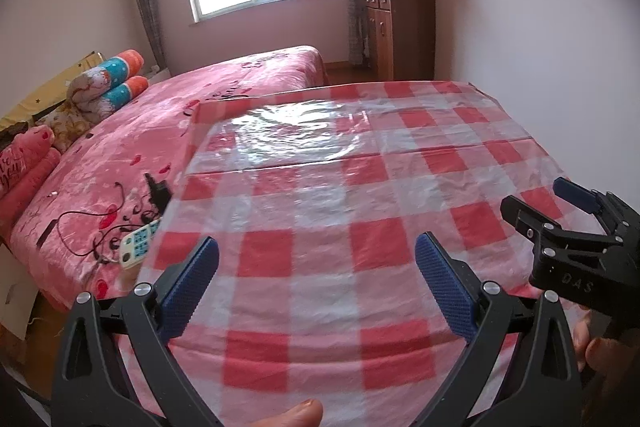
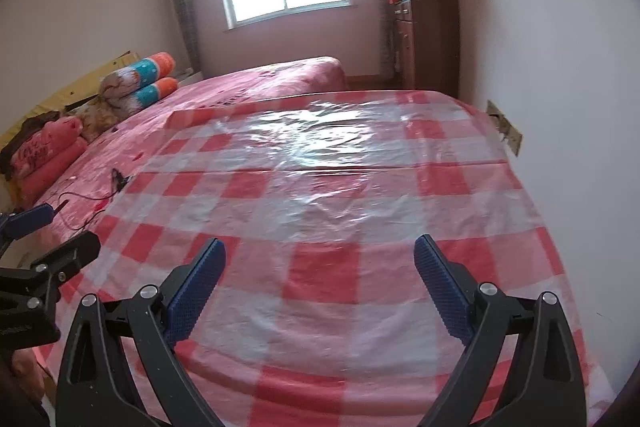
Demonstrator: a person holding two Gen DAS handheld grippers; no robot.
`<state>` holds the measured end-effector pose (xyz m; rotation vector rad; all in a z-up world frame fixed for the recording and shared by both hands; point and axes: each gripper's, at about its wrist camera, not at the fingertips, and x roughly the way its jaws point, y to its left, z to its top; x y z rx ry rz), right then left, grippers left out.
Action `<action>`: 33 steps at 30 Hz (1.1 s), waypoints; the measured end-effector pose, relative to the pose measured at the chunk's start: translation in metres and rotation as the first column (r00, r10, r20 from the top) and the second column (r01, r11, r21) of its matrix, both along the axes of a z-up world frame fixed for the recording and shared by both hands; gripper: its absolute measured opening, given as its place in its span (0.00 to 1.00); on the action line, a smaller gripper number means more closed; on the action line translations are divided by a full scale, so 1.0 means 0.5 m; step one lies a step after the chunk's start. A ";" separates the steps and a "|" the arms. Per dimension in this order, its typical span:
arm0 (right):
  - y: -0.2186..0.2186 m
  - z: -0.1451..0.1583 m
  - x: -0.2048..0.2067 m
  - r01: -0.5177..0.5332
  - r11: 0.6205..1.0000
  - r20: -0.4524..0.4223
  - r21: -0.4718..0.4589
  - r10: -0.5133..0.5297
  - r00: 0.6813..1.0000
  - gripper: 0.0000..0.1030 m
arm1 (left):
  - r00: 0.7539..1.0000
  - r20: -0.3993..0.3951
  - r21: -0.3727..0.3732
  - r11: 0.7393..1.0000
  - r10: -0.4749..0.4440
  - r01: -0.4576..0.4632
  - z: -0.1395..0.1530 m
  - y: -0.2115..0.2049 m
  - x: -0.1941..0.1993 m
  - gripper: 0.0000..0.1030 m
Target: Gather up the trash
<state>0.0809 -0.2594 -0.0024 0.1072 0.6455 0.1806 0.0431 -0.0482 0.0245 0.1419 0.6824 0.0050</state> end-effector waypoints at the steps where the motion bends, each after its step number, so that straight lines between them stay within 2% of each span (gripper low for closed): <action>1: -0.004 -0.001 0.001 0.008 1.000 0.000 -0.001 -0.008 1.000 0.91 | 1.000 -0.002 -0.002 1.000 -0.003 0.003 -0.001 -0.005 0.004 0.96; 12: -0.052 -0.007 0.010 0.076 0.997 0.004 -0.029 -0.075 0.997 0.91 | 0.999 -0.039 -0.013 1.000 -0.006 0.006 -0.044 -0.043 0.054 0.96; 24: -0.049 -0.016 0.018 0.082 0.995 -0.010 -0.052 -0.083 0.996 0.92 | 0.994 -0.110 -0.035 0.999 0.015 -0.019 -0.088 -0.035 0.084 0.96; 33: -0.045 -0.024 0.025 0.081 0.995 -0.028 -0.066 -0.083 0.996 0.92 | 0.991 -0.129 -0.034 0.999 0.024 -0.029 -0.101 -0.035 0.092 0.96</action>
